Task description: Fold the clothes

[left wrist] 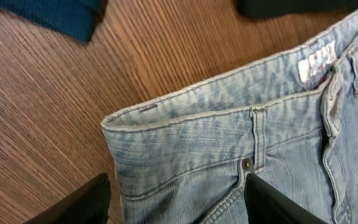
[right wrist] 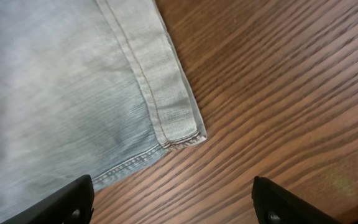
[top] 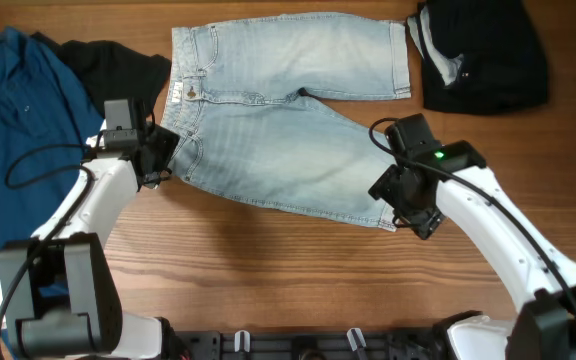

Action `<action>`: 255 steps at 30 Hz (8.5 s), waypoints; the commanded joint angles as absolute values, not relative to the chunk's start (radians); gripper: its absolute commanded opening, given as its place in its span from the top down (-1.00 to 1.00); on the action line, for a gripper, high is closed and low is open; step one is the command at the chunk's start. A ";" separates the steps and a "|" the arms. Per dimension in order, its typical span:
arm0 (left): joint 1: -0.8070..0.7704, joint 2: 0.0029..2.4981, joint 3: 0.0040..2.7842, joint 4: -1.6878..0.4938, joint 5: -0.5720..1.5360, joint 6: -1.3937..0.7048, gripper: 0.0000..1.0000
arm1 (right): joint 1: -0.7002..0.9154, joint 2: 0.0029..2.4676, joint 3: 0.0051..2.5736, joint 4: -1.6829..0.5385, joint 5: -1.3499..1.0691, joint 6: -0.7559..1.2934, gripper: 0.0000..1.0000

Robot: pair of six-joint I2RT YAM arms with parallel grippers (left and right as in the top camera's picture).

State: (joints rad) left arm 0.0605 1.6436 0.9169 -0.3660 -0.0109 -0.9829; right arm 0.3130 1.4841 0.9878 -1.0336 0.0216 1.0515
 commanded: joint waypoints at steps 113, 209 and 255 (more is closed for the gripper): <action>0.083 1.324 0.924 -0.677 -0.067 -0.814 0.92 | 0.098 1.837 1.325 -0.308 -0.128 0.258 0.92; 0.080 1.555 0.898 -0.699 -0.037 -0.658 -0.38 | 0.233 2.052 1.325 -0.278 -0.260 0.131 0.91; 0.081 1.571 0.898 -0.640 -0.041 -0.632 -0.76 | 0.155 2.153 1.625 -0.758 -0.074 0.175 -0.72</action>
State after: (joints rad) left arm 0.0795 1.5654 0.9054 -0.6392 -0.0425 -0.6476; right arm 0.1646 2.1490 1.6630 -0.7620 -0.1341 0.1280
